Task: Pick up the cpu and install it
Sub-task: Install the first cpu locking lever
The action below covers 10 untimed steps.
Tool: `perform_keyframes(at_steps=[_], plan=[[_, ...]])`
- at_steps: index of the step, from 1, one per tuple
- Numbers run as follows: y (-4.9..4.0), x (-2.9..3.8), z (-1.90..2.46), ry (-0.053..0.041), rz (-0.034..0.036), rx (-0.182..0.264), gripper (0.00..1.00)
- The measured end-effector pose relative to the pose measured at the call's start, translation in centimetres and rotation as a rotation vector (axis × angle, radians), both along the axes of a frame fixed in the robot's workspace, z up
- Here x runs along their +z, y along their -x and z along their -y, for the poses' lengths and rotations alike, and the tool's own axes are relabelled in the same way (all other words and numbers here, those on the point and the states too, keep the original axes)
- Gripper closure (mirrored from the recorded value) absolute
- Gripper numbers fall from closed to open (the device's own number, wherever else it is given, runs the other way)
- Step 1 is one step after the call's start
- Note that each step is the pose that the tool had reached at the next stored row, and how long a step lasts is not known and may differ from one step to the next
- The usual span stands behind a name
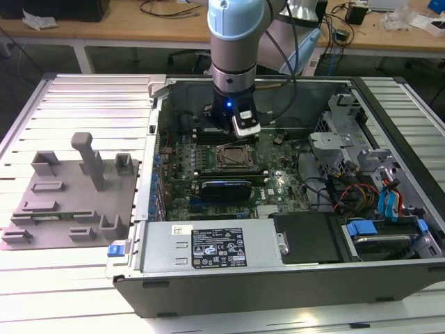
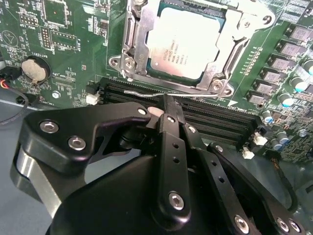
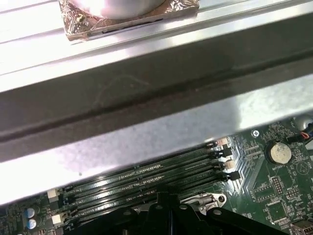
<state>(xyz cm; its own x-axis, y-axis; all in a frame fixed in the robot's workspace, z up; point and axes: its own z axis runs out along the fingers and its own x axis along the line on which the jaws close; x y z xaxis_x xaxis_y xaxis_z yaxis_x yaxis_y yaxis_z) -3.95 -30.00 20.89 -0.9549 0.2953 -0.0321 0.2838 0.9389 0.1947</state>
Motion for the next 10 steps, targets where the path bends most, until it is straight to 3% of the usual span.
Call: perform_keyframes(at_steps=[10], plan=[[-0.57,-0.01,-0.08,0.0,0.0,-0.009,0.89]])
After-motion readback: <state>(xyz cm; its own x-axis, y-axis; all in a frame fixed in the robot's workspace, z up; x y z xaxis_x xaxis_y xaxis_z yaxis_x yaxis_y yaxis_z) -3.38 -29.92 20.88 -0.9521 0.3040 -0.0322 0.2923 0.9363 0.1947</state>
